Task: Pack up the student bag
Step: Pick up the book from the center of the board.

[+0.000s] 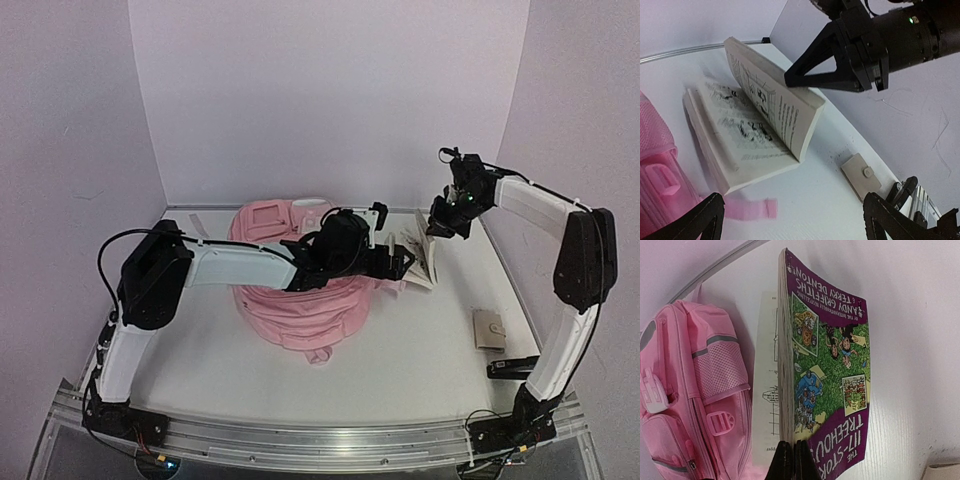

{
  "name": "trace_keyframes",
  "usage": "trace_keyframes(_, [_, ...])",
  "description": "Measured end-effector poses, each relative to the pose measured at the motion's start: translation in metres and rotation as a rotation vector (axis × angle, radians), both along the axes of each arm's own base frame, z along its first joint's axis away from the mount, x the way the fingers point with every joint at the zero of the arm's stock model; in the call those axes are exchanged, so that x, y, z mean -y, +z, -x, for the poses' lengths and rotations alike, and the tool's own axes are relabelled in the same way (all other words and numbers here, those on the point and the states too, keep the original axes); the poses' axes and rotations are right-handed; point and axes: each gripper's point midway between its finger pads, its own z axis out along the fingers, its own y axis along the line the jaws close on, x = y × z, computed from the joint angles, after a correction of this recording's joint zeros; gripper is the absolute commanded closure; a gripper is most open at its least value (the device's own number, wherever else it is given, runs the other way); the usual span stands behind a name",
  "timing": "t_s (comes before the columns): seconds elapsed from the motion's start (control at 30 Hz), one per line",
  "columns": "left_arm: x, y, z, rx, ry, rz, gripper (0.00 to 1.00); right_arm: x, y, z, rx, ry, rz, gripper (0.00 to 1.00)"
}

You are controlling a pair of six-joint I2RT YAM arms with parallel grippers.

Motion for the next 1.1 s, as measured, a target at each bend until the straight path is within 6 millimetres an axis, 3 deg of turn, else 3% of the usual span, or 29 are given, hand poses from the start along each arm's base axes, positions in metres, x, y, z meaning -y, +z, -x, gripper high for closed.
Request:
trace_keyframes(0.13, [0.019,0.001,-0.012,0.019,0.007,0.033,0.1,-0.006,-0.004,0.005,-0.013,-0.014,-0.032,1.0])
trace_keyframes(0.3, [0.035,-0.016,-0.021,0.015,0.006,0.038,0.14,-0.012,0.0,0.012,-0.01,-0.024,-0.053,1.0])
trace_keyframes(0.47, [0.038,-0.039,-0.02,-0.003,-0.011,0.01,0.2,-0.017,0.004,0.014,0.002,-0.013,-0.059,1.0])
trace_keyframes(0.77, [0.045,-0.043,-0.006,0.032,-0.112,0.006,0.19,-0.025,0.006,0.017,-0.015,-0.003,-0.11,1.0])
trace_keyframes(1.1, [0.044,-0.061,-0.01,0.076,-0.089,-0.038,0.2,-0.032,0.003,0.026,-0.079,-0.088,-0.213,1.0])
